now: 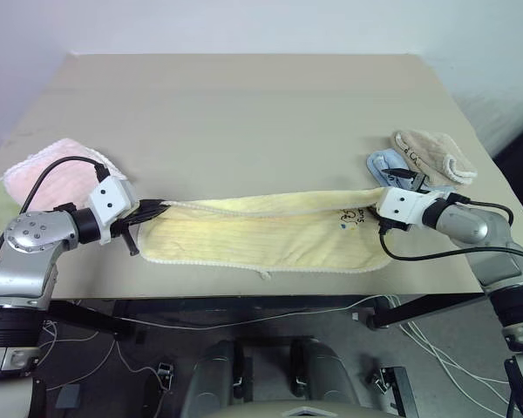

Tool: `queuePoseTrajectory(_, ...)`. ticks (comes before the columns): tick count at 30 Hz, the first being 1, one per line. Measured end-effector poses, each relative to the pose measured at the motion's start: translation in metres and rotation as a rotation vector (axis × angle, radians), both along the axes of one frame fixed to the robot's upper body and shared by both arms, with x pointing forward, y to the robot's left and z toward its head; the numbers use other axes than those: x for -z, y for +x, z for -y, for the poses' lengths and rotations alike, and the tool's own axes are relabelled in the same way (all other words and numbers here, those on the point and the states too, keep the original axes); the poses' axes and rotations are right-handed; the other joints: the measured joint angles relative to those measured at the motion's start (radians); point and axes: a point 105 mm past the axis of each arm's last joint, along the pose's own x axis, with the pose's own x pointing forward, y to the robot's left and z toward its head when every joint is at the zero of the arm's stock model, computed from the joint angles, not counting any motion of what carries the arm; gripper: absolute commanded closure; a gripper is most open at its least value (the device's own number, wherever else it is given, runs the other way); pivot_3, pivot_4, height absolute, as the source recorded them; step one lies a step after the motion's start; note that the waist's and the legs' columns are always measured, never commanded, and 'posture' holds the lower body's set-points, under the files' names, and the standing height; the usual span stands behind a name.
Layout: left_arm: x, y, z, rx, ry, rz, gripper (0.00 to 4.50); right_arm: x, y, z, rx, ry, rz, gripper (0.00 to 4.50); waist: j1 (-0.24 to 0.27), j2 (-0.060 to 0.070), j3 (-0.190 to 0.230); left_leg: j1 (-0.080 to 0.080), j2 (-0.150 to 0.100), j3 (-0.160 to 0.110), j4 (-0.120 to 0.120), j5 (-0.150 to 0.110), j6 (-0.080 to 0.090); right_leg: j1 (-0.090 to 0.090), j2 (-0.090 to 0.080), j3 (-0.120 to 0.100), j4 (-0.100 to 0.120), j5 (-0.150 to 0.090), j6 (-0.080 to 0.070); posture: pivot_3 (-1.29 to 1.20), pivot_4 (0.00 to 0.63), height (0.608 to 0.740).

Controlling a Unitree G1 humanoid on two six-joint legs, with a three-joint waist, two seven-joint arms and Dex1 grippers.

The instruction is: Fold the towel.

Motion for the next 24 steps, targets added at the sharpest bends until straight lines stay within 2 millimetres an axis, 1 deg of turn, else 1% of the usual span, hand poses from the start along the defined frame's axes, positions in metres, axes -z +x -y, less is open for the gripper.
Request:
queuePoseTrajectory(1,0.0011,-0.0004,-0.0004,-0.003,0.0,-0.003,4.47,0.0006,0.0011,-0.0002,-0.006,-0.017,0.009,0.0,-0.001,0.0,0.0,0.0,0.0,0.0,0.0,0.0,0.0,0.0,0.0,0.0,0.0,0.0,0.0,0.0,0.15,0.74)
queuePoseTrajectory(4,0.003,-0.001,-0.0007,-0.008,-0.001,-0.006,4.5,0.0009,0.0025,-0.001,-0.019,-0.042,0.022,0.59,-0.001,0.0,0.0,0.0,0.0,0.0,0.0,0.0,0.0,0.0,0.0,0.0,0.0,0.0,0.0,0.0,0.15,0.74)
queuePoseTrajectory(8,0.0047,-0.002,-0.0008,-0.011,0.001,-0.009,4.5,0.0082,0.0013,-0.0029,-0.038,-0.07,0.003,1.93,-0.001,0.0,0.0,0.0,0.0,0.0,0.0,0.0,0.0,0.0,0.0,0.0,0.0,0.0,0.0,0.0,0.15,0.74)
queuePoseTrajectory(15,0.0068,-0.0024,-0.0005,-0.015,-0.005,-0.012,4.5,0.0089,0.0005,-0.0041,-0.05,-0.077,-0.002,4.33,-0.001,0.0,0.0,0.0,0.0,0.0,0.0,0.0,0.0,0.0,0.0,0.0,0.0,0.0,0.0,0.0,0.15,0.74)
queuePoseTrajectory(16,0.0069,-0.0022,-0.0005,-0.017,-0.007,-0.011,4.5,0.0089,0.0005,-0.0042,-0.051,-0.077,-0.002,4.43,-0.001,0.0,0.0,0.0,0.0,0.0,0.0,0.0,0.0,0.0,0.0,0.0,0.0,0.0,0.0,0.0,0.15,0.74)
queuePoseTrajectory(21,0.0075,-0.0003,0.0008,-0.032,-0.028,-0.001,4.5,0.0079,0.0008,-0.0041,-0.048,-0.074,0.005,4.43,-0.001,0.0,0.0,0.0,0.0,0.0,0.0,0.0,0.0,0.0,0.0,0.0,0.0,0.0,0.0,0.0,0.15,0.74)
queuePoseTrajectory(24,0.004,0.0033,0.0008,-0.063,-0.092,0.025,4.5,0.0045,0.0021,-0.005,-0.045,-0.061,0.019,4.43,-0.001,0.0,0.0,0.0,0.0,0.0,0.0,0.0,0.0,0.0,0.0,0.0,0.0,0.0,0.0,0.0,0.15,0.74)
